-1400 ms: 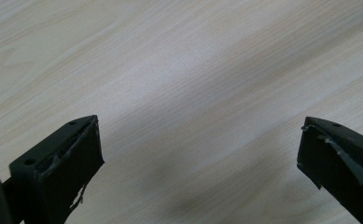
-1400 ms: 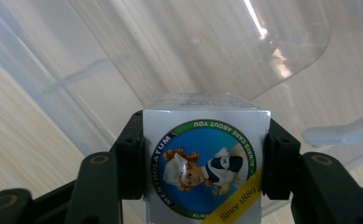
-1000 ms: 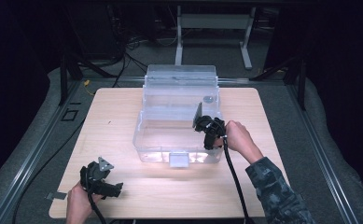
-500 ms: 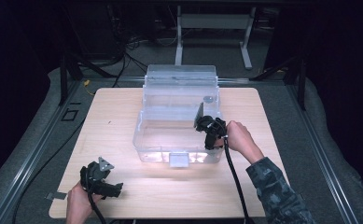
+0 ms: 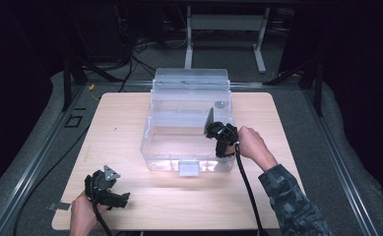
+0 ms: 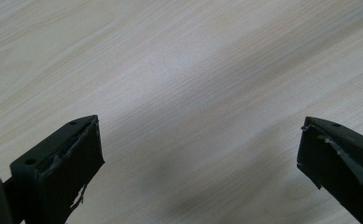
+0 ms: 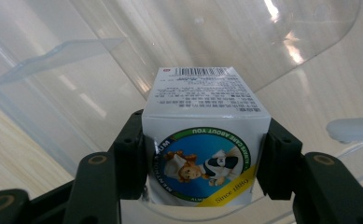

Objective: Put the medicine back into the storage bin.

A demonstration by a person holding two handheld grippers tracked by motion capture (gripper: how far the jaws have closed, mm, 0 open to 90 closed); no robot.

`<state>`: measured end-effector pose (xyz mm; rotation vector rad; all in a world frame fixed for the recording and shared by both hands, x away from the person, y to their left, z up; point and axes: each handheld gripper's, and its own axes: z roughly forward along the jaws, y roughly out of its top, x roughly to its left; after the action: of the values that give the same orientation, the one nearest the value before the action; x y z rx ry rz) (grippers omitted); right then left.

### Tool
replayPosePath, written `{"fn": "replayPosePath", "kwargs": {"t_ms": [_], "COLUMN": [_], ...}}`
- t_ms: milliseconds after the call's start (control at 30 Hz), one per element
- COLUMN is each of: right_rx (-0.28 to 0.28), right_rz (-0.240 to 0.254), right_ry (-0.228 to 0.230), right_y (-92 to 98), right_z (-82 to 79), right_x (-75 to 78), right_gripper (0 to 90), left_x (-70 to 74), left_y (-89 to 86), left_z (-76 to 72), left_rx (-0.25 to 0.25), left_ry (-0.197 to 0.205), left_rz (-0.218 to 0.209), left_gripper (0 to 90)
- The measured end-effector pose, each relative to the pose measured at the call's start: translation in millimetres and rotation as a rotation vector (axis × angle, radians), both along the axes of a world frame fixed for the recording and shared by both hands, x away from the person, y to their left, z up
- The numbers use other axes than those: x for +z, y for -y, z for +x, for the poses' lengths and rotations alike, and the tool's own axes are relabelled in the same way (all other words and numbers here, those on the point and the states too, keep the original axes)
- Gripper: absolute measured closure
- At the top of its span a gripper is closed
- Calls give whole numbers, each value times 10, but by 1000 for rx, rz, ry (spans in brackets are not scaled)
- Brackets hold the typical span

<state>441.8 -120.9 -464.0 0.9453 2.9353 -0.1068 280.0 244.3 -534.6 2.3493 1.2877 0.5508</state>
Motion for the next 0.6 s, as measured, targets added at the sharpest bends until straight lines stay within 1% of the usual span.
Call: {"fn": "replayPosePath", "kwargs": {"t_ms": [33, 67, 100, 133, 167, 267, 333, 500, 600], "right_rx": [-1, 0, 0, -2, -1, -5, -7, -12, -14], "right_rz": [2, -16, -16, -3, -13, -18, -25, -29, -32], "right_ry": [-3, -19, -19, -9, -16, -23, -31, -41, -47], "right_y": [-1, -7, -7, -8, -18, -22, -27, -29, -33], "right_z": [3, 12, 12, 11, 21, 31, 45, 60, 72], "right_x": [-3, 9, 9, -6, -9, -14, -25, -51, -76], "right_gripper": [452, 453, 453, 453, 451, 447, 450, 451, 438], "left_x": [-1, -2, -2, -3, -4, 0, -1, -2, -1], "left_y": [1, 2, 2, 3, 3, 0, -2, -4, -4], "left_z": [0, 1, 1, 1, 0, 0, 1, 2, 2], "left_rx": [-1, -1, -1, -3, -1, -1, -4, -3, -3], "left_ry": [-2, -2, -2, -3, -4, -2, -2, -8, -4], "left_rz": [-2, -3, -3, -3, -5, -2, -13, -14, -13], "left_gripper": [1, 1, 1, 1, 1, 1, 1, 1, 1]}}
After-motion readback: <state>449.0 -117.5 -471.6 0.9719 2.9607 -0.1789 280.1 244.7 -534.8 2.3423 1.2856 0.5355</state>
